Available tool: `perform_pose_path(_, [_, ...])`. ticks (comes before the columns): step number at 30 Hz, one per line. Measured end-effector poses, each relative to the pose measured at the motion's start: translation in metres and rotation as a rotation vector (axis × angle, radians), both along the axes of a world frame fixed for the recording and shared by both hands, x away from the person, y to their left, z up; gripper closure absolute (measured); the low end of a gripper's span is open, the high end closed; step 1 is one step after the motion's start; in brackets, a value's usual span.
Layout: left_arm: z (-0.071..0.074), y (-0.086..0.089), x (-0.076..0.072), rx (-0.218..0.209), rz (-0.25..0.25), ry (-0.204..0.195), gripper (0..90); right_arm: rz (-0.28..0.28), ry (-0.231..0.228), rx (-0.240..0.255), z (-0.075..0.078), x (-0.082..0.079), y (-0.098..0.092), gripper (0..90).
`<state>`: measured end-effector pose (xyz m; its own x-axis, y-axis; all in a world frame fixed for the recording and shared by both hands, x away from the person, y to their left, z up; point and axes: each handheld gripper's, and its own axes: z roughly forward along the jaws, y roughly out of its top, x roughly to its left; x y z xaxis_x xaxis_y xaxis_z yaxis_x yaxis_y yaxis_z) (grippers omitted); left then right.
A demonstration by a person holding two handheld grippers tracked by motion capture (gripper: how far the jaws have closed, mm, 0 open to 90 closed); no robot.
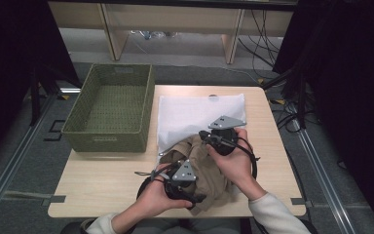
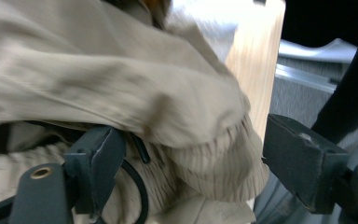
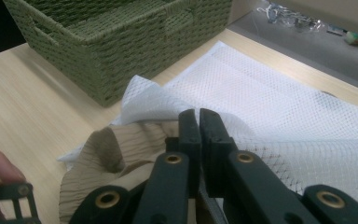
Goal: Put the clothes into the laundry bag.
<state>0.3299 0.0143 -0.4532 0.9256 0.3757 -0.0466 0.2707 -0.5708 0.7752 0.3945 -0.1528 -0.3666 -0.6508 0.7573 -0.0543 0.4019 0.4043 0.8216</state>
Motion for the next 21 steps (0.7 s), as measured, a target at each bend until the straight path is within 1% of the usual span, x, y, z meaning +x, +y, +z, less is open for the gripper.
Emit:
perform_pose_path(1, [-0.003,-0.002,0.000,0.024,-0.005,-0.012,20.6,0.006,-0.004,-0.003,0.000,0.000,0.000,89.2])
perform_pose_path(3, [-0.011,-0.008,0.001,0.058,-0.005,-0.014,19.5,-0.005,0.010,0.000,-0.001,0.000,0.000,89.2])
perform_pose_path(4, [-0.015,-0.011,0.002,0.076,-0.014,-0.006,18.2,0.008,-0.003,-0.011,-0.002,0.001,0.000,89.2])
perform_pose_path(5, [-0.019,-0.015,0.002,0.092,-0.022,-0.001,18.0,0.006,0.002,-0.010,-0.002,0.001,0.000,89.2])
perform_pose_path(6, [-0.024,-0.018,0.002,0.098,-0.025,0.006,18.4,0.005,-0.002,-0.014,-0.003,0.002,0.000,89.1])
perform_pose_path(7, [-0.027,-0.022,0.003,0.114,-0.030,0.008,19.0,0.004,0.009,-0.006,-0.003,0.001,0.000,89.2])
perform_pose_path(8, [-0.031,-0.025,0.003,0.131,-0.040,0.014,20.5,0.004,0.012,-0.010,-0.004,0.001,0.000,89.1])
perform_pose_path(9, [-0.034,-0.027,0.002,0.132,-0.038,0.024,24.2,0.006,0.011,-0.013,-0.004,0.001,0.000,89.1])
perform_pose_path(10, [-0.037,-0.030,0.001,0.114,-0.018,0.033,26.2,-0.007,0.023,-0.004,-0.004,0.001,0.001,89.1])
perform_pose_path(11, [-0.039,-0.030,0.002,0.134,-0.024,0.018,28.1,-0.005,0.023,-0.005,-0.004,0.001,0.001,89.1])
perform_pose_path(12, [-0.039,-0.030,0.001,0.144,-0.019,0.000,33.1,-0.003,0.019,-0.005,-0.005,0.001,0.000,89.1])
perform_pose_path(15, [-0.039,-0.029,0.004,0.163,-0.004,-0.017,47.3,-0.002,0.019,-0.003,-0.005,0.002,0.000,89.1])
perform_pose_path(16, [-0.040,-0.028,0.005,0.160,0.008,-0.013,52.2,0.005,0.013,-0.013,-0.004,0.002,-0.001,89.1])
perform_pose_path(17, [-0.040,-0.027,0.007,0.173,0.009,-0.008,56.0,0.007,0.013,-0.013,-0.004,0.003,0.000,89.1])
perform_pose_path(18, [-0.041,-0.026,0.008,0.171,0.014,0.011,61.9,0.004,0.012,-0.015,-0.004,0.003,0.000,89.1])
perform_pose_path(20, [-0.042,-0.026,0.011,0.167,0.021,0.013,67.7,0.003,0.004,-0.017,-0.004,0.002,0.000,89.1])
perform_pose_path(21, [-0.041,-0.025,0.012,0.158,0.034,0.013,73.2,0.004,0.017,-0.009,-0.005,0.002,0.000,89.2])
